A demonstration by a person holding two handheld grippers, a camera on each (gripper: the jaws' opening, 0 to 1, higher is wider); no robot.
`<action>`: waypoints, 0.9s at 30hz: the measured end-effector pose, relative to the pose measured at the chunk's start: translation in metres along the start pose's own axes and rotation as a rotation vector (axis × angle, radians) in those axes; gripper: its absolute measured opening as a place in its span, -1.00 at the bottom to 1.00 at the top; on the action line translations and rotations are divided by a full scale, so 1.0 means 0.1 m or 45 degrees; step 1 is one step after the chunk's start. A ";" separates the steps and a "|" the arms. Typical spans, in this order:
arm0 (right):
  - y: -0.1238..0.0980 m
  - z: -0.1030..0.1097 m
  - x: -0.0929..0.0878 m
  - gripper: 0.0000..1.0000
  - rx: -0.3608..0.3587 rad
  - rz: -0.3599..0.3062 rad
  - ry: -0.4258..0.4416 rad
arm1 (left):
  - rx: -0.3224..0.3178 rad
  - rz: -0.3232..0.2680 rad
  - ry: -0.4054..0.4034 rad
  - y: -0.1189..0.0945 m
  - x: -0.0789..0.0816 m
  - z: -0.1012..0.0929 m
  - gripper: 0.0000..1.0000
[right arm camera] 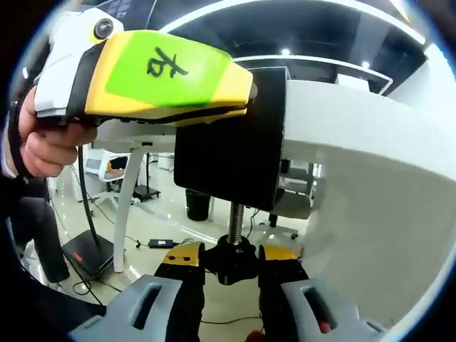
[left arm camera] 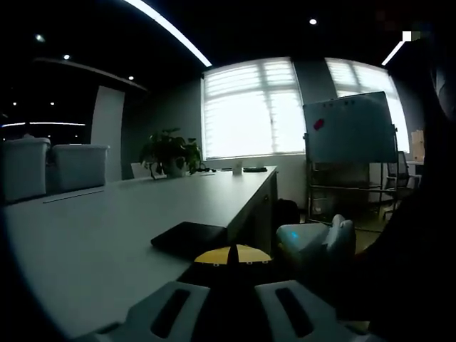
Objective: Clamp the fixed fixture on the desktop, loosen the retaining clip, secure it to the edge of the desk, and tighten the retaining clip.
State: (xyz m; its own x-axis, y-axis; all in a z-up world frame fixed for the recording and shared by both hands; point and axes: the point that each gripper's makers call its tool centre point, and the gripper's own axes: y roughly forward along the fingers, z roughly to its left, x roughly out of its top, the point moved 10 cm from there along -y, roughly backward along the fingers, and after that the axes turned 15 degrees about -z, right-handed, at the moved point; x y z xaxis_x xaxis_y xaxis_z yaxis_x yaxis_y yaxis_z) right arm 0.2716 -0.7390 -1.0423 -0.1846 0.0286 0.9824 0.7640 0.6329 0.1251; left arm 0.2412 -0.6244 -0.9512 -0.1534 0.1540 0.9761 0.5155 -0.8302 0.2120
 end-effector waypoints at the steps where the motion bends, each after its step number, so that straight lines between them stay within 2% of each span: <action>1: 0.00 -0.01 0.00 -0.47 0.028 -0.004 -0.003 | 0.002 0.001 -0.002 0.00 0.00 0.00 -0.99; 5: -0.02 -0.08 0.00 -0.50 0.156 -0.018 -0.010 | 0.017 0.013 0.017 0.00 0.00 0.01 -0.99; 7: -0.02 -0.13 0.00 -0.51 0.225 -0.032 -0.030 | 0.018 0.054 0.069 0.01 0.00 -0.01 -0.99; 11: 0.00 -0.21 -0.01 -0.52 0.362 -0.055 -0.018 | 0.050 0.049 0.041 0.02 -0.02 -0.02 -0.99; 16: 0.06 -0.30 -0.05 -0.52 0.573 -0.112 0.036 | 0.083 0.078 0.083 0.05 -0.02 -0.06 -0.99; 20: 0.09 -0.35 -0.09 -0.52 0.730 -0.168 0.133 | 0.091 0.084 0.097 0.06 -0.02 -0.08 -0.99; 23: 0.12 -0.38 -0.12 -0.52 0.778 -0.182 0.166 | 0.069 0.069 0.121 0.04 -0.03 -0.07 -0.99; 24: 0.10 -0.35 -0.12 -0.52 0.792 -0.189 0.131 | 0.063 0.053 0.110 0.04 -0.04 -0.07 -0.99; 26: 0.09 -0.32 -0.11 -0.51 0.795 -0.193 0.131 | 0.049 0.026 0.105 0.02 -0.03 -0.06 -0.99; 27: 0.08 -0.32 -0.11 -0.50 0.775 -0.179 0.137 | 0.054 0.002 0.063 0.02 -0.03 -0.05 -0.99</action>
State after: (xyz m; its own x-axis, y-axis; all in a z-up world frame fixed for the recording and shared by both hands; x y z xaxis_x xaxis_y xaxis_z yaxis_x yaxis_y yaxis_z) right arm 0.2995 -0.7586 -1.0479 -0.1702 -0.1450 0.9747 0.2427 0.9525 0.1841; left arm 0.2384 -0.6291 -0.9542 -0.1938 0.1251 0.9730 0.5507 -0.8069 0.2135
